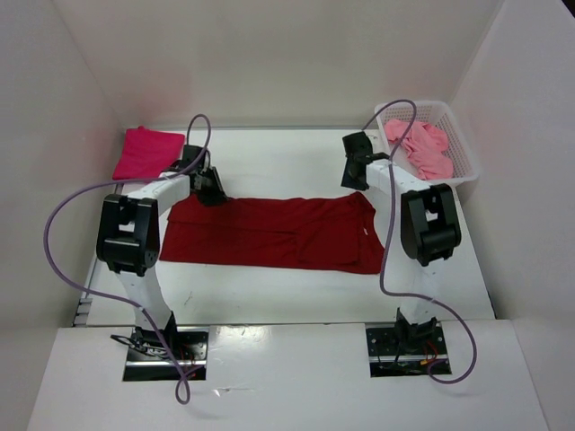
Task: Fold and stack the t-shirts
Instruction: Fold the other side of the tshirt into a rectangle, then rotate the tshirt 90 degrees
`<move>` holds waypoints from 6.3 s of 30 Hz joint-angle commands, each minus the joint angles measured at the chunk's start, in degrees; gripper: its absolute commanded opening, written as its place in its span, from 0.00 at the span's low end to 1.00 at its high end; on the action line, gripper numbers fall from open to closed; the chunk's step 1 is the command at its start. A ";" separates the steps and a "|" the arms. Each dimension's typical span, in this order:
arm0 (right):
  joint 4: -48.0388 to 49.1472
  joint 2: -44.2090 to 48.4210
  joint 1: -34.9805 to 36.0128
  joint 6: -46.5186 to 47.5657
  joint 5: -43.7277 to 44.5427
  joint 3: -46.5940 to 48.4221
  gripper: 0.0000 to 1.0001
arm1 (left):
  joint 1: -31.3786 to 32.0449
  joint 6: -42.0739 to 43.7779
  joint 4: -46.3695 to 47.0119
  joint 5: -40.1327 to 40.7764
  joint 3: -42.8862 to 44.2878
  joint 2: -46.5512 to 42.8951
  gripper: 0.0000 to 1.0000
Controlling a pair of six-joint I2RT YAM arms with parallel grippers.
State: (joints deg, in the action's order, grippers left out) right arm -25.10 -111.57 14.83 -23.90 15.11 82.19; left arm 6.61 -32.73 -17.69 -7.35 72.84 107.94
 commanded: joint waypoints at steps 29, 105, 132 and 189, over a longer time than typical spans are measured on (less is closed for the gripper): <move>-0.21 0.47 -0.86 3.16 5.45 -2.65 0.13 | -13.82 -4.10 4.86 -3.20 0.46 6.14 0.36; -6.44 11.37 -4.11 1.22 -8.22 -7.30 0.06 | -13.65 -3.39 3.81 -2.05 2.13 0.52 0.36; -5.93 22.97 -1.83 -2.20 -16.05 -18.21 0.09 | 2.27 0.04 1.96 1.73 0.20 2.27 0.37; -15.56 -60.95 7.41 -13.62 -22.37 96.58 0.06 | 7.10 2.05 -11.30 0.14 1.42 -17.68 0.14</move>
State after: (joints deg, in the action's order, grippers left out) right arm -22.37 -154.43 22.00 -37.95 -6.63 135.63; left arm 13.43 -32.75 -25.80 -8.58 72.16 92.36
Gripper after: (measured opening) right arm 0.039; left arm 0.134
